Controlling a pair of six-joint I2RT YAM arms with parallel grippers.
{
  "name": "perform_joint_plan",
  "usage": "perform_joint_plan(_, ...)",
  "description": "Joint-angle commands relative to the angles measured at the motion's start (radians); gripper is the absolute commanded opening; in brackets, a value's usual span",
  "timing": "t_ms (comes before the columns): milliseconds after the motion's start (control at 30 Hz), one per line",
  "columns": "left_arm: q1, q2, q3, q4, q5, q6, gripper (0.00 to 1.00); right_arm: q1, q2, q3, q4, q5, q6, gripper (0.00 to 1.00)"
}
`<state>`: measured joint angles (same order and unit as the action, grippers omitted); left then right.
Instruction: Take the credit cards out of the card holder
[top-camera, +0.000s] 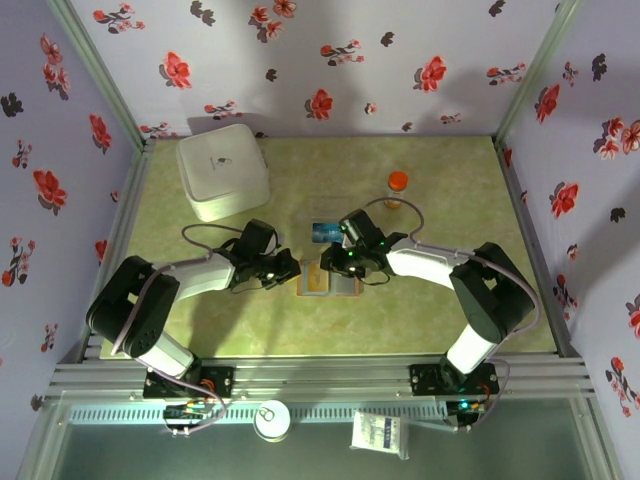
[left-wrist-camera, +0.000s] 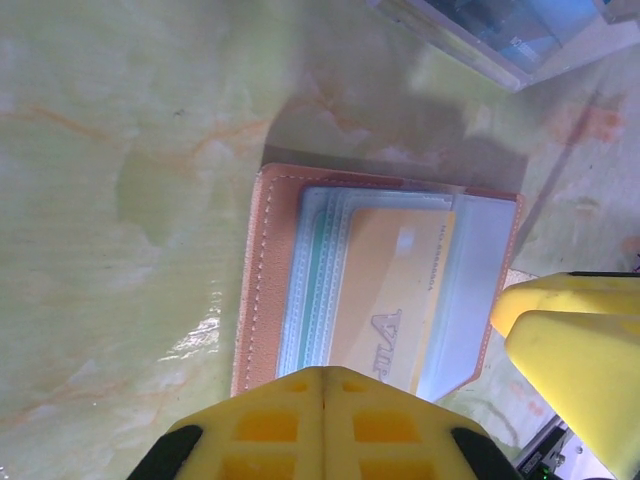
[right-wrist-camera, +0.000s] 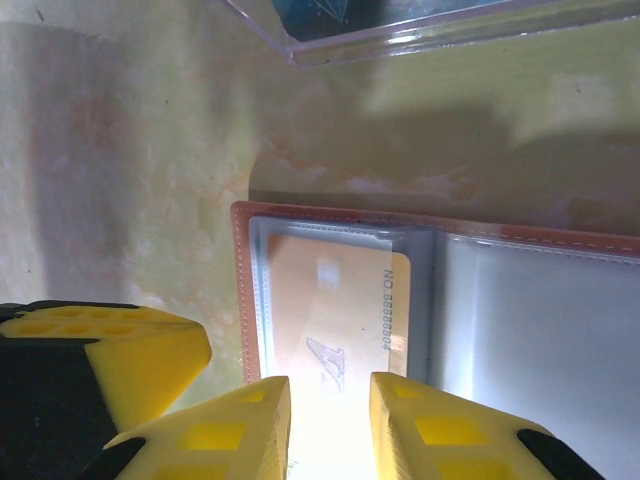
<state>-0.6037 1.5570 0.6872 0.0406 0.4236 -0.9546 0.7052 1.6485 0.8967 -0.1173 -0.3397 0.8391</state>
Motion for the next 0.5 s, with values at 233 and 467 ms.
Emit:
perform_joint_plan(233, -0.017, 0.025, 0.038, 0.070, 0.035, -0.002, 0.05, 0.004, 0.009, 0.010, 0.008, -0.043, 0.012, 0.28)
perform_joint_plan(467, -0.041, 0.042, 0.045, 0.069, 0.034, -0.008, 0.05, 0.008, 0.025, 0.010, 0.012, -0.048, 0.014, 0.28)
